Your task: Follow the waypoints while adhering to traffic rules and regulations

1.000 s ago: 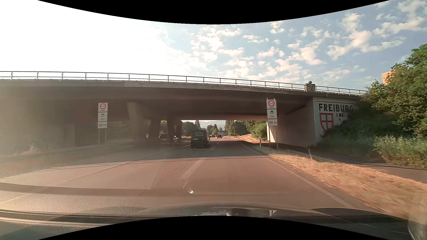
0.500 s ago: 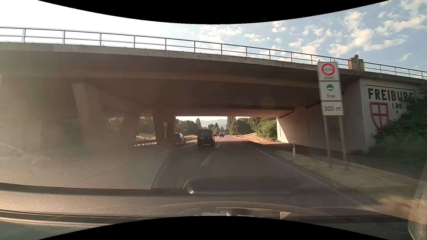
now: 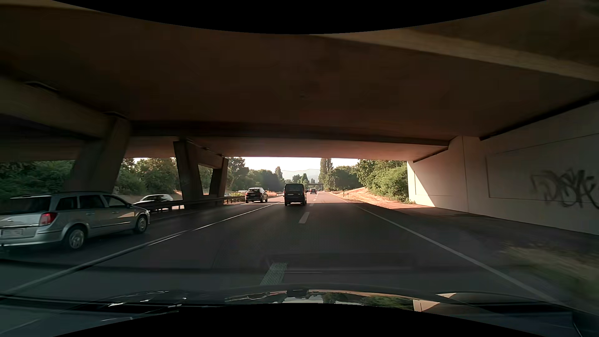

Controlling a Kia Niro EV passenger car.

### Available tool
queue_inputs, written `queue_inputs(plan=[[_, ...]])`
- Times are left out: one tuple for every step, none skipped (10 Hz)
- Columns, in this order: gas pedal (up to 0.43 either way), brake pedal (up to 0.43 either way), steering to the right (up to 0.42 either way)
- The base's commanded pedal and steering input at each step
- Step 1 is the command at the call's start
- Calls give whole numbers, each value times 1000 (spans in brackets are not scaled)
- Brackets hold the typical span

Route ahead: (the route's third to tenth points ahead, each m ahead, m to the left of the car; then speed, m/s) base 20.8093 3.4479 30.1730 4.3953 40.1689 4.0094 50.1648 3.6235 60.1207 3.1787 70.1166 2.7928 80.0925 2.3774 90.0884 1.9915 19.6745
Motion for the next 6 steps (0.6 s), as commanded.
queue_inputs(plan=[[350,0,-3],[350,0,-3],[350,0,-3],[350,0,-2],[350,0,-2],[350,0,-2]])
